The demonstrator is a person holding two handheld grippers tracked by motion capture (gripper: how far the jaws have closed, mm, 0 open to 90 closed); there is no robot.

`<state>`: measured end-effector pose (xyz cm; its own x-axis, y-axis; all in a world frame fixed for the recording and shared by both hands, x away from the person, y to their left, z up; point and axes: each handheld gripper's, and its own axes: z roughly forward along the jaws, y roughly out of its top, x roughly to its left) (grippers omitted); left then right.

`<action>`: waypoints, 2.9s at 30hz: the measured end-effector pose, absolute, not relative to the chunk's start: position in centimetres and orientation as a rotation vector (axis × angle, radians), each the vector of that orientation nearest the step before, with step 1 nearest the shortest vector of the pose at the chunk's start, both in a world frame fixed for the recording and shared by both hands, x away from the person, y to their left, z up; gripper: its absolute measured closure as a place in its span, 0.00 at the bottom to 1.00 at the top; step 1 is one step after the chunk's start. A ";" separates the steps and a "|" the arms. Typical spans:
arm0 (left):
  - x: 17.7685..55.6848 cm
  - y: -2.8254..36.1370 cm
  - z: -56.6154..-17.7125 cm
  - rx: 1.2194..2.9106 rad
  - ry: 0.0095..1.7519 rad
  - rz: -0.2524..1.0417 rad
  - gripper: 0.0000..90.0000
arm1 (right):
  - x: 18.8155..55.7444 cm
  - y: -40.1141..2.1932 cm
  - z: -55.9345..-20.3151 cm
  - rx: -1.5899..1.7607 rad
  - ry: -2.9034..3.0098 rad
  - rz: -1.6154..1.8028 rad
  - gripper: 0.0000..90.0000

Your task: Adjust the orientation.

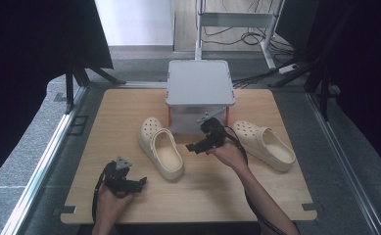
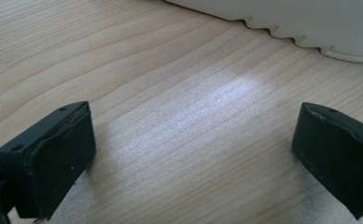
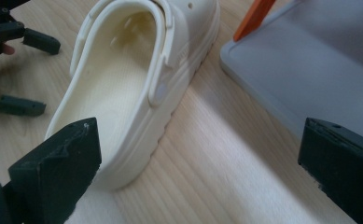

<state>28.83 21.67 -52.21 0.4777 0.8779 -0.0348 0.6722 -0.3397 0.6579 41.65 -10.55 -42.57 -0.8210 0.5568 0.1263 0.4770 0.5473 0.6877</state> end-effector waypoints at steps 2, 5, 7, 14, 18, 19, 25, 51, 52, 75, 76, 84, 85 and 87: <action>28.8 21.7 -52.2 2.115 1.279 0.436 0.00 | 41.9 -9.6 -42.5 0.885 2.678 1.120 0.02; 28.8 21.7 -52.2 2.113 1.279 0.435 0.00 | 42.2 -8.1 -42.5 0.888 2.681 1.093 0.02; 28.8 21.7 -52.2 2.114 1.279 0.433 0.00 | 42.6 -6.9 -42.7 0.868 2.699 1.070 0.04; 28.7 22.0 -52.2 2.112 1.283 0.436 0.00 | 43.8 -3.7 -43.8 0.883 2.728 1.013 0.16; 28.7 22.1 -52.2 2.110 1.287 0.440 0.00 | 44.5 -1.6 -44.5 0.902 2.754 0.974 0.34; 28.7 22.1 -52.2 2.110 1.287 0.440 0.00 | 44.5 -1.6 -44.5 0.902 2.754 0.974 0.34; 28.7 22.1 -52.2 2.110 1.289 0.441 0.00 | 45.6 0.0 -45.2 0.992 2.760 0.906 0.63; 28.7 22.3 -52.2 2.110 1.281 0.438 0.00 | 39.9 -5.1 -40.5 0.937 2.840 0.951 0.85; 28.7 22.4 -52.2 2.109 1.281 0.439 0.00 | 39.4 -5.4 -40.4 0.945 2.840 0.954 0.85; 28.7 22.6 -52.2 2.106 1.293 0.440 0.00 | 31.1 -9.1 -44.4 1.007 2.816 0.984 0.84; 28.7 22.6 -52.2 2.106 1.293 0.440 0.00 | 31.0 -8.9 -44.6 0.996 2.815 0.978 0.84; 28.7 22.5 -52.2 2.105 1.293 0.442 0.00 | 30.8 -9.3 -44.5 0.878 2.819 1.026 0.67; 28.7 22.5 -52.2 2.105 1.293 0.442 0.00 | 30.8 -9.3 -44.5 0.878 2.819 1.026 0.67; 28.7 22.6 -52.2 2.110 1.292 0.439 0.00 | 30.7 -9.5 -44.1 0.863 2.824 1.038 0.60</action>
<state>28.65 22.56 -52.19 0.4668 0.8836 -0.0366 0.6779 -0.3309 0.6565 30.68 -9.45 -44.06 -0.8480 0.5012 0.1723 0.4935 0.6282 0.6015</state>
